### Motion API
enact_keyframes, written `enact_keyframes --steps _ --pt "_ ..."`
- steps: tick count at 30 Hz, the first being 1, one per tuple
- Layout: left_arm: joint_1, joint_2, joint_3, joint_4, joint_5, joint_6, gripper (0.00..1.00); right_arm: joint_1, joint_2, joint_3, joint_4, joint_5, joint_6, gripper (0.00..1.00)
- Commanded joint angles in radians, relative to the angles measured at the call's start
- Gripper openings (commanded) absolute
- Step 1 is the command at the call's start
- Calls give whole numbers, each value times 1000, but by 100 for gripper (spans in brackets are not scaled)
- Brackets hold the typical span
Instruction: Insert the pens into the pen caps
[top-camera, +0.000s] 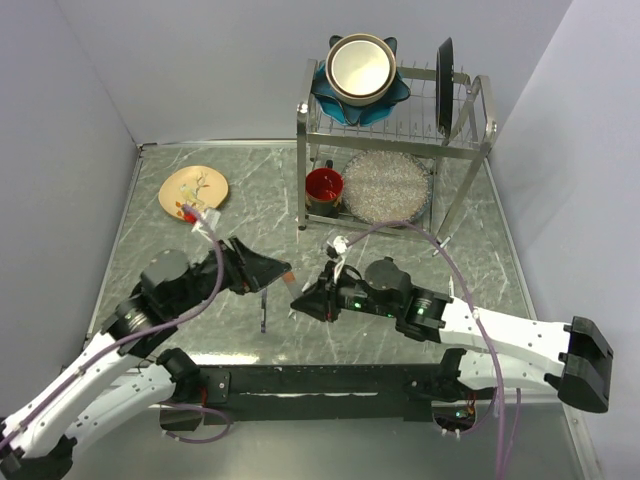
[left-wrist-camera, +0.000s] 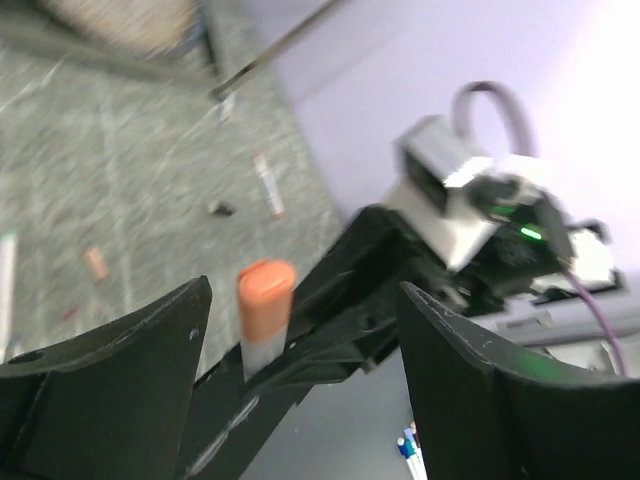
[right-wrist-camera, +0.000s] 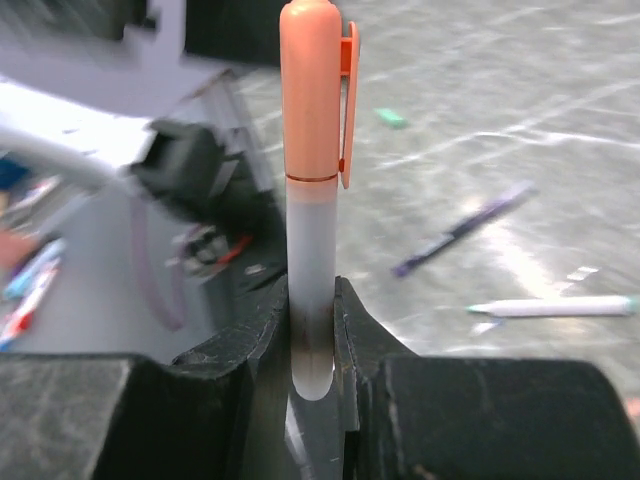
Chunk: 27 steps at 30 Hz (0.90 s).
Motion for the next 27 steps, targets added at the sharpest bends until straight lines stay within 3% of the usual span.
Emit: enact_keyframes --steps 1,12,27 --pt "-1 -82 -16 200 104 102 78 -2 -86 -47 169 -170 51 0" --pt "-1 -71 -45 323 213 113 69 -2 -127 -92 278 -288 142 0" --pt "-1 -68 -116 383 290 87 44 -2 -86 -75 308 -282 165 0"
